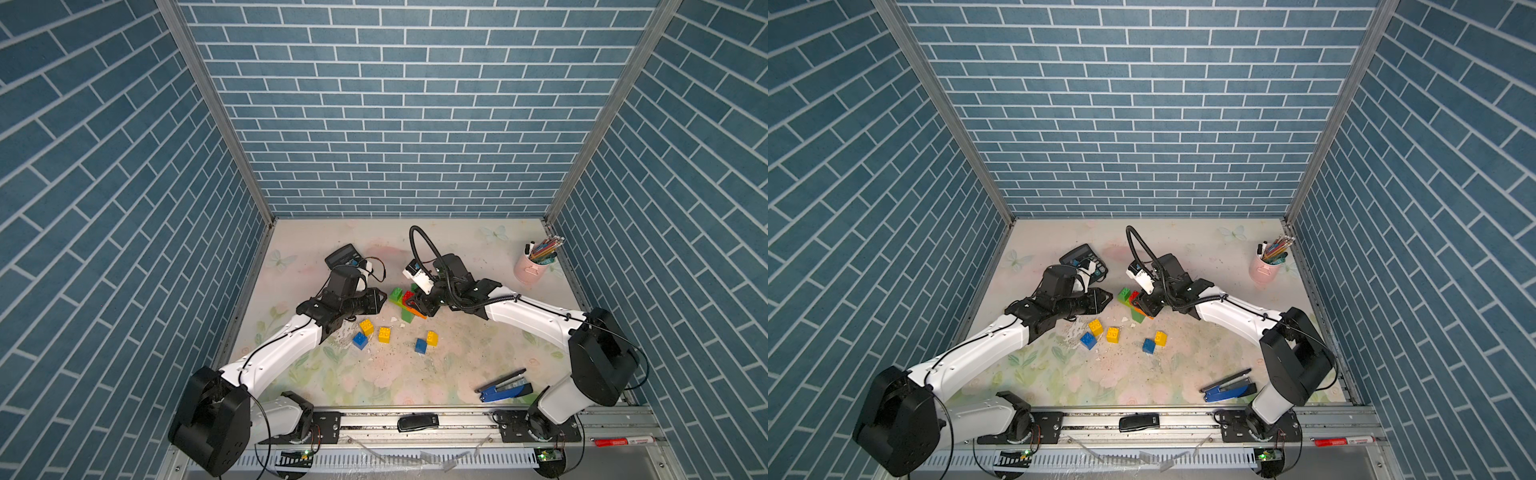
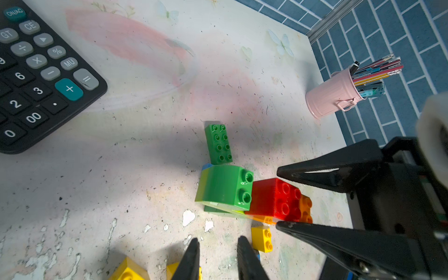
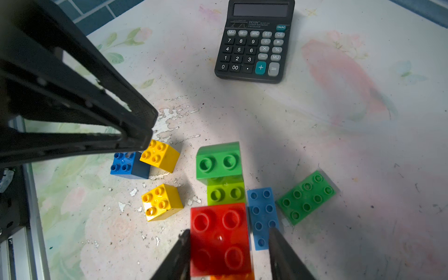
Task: Assemble a fork with lego
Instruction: Adjust the lego brick at the center of the board.
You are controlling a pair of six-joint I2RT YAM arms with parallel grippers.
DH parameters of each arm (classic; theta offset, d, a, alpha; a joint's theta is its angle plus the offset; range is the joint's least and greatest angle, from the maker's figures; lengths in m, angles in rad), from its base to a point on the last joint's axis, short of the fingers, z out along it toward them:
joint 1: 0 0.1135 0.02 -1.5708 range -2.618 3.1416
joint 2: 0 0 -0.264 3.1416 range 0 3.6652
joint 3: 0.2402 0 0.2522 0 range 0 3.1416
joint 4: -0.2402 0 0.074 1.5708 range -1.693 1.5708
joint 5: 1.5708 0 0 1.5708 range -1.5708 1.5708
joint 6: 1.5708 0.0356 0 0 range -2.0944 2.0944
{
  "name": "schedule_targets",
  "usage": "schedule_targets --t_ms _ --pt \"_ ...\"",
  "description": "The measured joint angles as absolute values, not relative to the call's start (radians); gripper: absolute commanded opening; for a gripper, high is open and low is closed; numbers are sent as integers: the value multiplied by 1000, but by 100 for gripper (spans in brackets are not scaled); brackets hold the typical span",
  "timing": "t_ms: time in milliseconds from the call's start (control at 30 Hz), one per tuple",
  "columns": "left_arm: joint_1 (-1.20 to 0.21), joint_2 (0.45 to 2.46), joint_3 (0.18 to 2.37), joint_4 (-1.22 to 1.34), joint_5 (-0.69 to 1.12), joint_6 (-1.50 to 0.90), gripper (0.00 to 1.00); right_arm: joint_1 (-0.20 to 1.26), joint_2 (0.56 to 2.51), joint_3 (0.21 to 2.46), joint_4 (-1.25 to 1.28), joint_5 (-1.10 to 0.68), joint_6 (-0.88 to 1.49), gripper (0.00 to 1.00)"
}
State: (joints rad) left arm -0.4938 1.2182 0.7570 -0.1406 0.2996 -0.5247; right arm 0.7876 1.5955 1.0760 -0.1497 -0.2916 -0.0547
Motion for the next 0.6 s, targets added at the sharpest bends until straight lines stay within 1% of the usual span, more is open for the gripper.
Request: schedule_targets --t_ms 300,600 --pt "-494 1226 757 -139 308 -526 29 812 1607 1100 -175 -260 -92 24" --pt "-489 1224 743 -141 308 -526 31 849 1607 1114 -207 -200 -122 7"
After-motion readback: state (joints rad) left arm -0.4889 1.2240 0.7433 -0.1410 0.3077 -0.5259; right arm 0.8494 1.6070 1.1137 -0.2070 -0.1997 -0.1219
